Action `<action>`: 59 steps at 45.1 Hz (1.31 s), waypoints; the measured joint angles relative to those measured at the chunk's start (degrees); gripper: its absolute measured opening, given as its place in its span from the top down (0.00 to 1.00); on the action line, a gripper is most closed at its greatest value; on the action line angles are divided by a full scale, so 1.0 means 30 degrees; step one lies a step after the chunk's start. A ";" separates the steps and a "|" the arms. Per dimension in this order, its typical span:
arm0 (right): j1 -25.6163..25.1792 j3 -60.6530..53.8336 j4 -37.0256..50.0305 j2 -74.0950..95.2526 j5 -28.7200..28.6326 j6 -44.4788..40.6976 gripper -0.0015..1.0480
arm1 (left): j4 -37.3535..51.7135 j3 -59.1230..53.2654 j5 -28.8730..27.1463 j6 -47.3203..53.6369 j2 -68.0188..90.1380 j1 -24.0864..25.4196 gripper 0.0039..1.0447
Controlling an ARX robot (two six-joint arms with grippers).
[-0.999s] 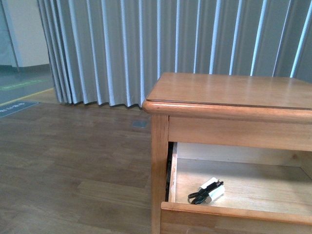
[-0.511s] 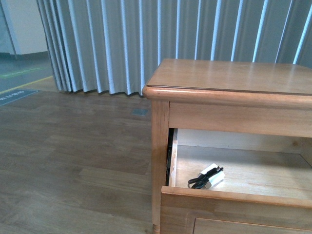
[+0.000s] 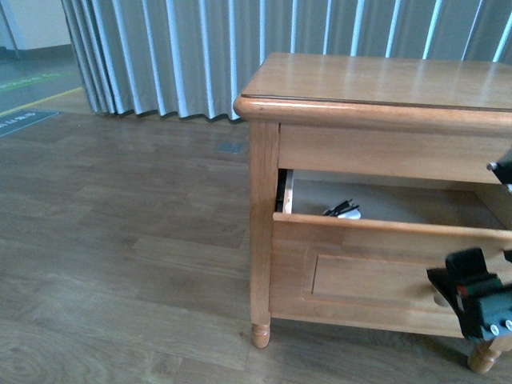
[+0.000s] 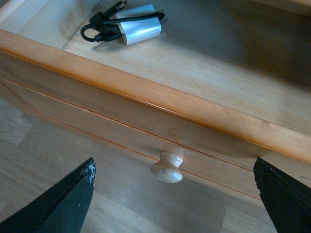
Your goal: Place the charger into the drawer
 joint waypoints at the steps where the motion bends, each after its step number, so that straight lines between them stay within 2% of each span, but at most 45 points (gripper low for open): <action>1: 0.0022 0.0277 0.0197 0.0335 0.0007 0.0066 0.08 | 0.0000 0.0000 0.0000 0.0007 0.0000 0.0000 0.06; 16: 0.0051 0.5982 0.1909 0.5901 0.0277 0.1654 0.08 | 0.0000 0.0000 0.0000 0.0000 0.0000 0.0000 0.06; 26: 0.0073 0.7584 0.2157 0.7286 0.0605 0.2514 0.08 | 0.0000 0.0000 0.0000 0.0000 0.0000 0.0000 0.06; 45: 0.0284 0.7096 0.2783 0.7118 0.0860 0.3475 0.08 | 0.0000 0.0000 0.0000 0.0000 0.0000 0.0000 0.06; 54: 0.0219 0.4291 0.2244 0.2470 0.0714 0.3147 0.08 | 0.0000 0.0000 0.0000 0.0000 0.0000 0.0000 0.06; 59: -0.0058 0.1734 0.0627 -0.1785 0.0539 0.3162 0.08 | 0.0000 0.0000 0.0000 0.0000 0.0000 0.0000 0.06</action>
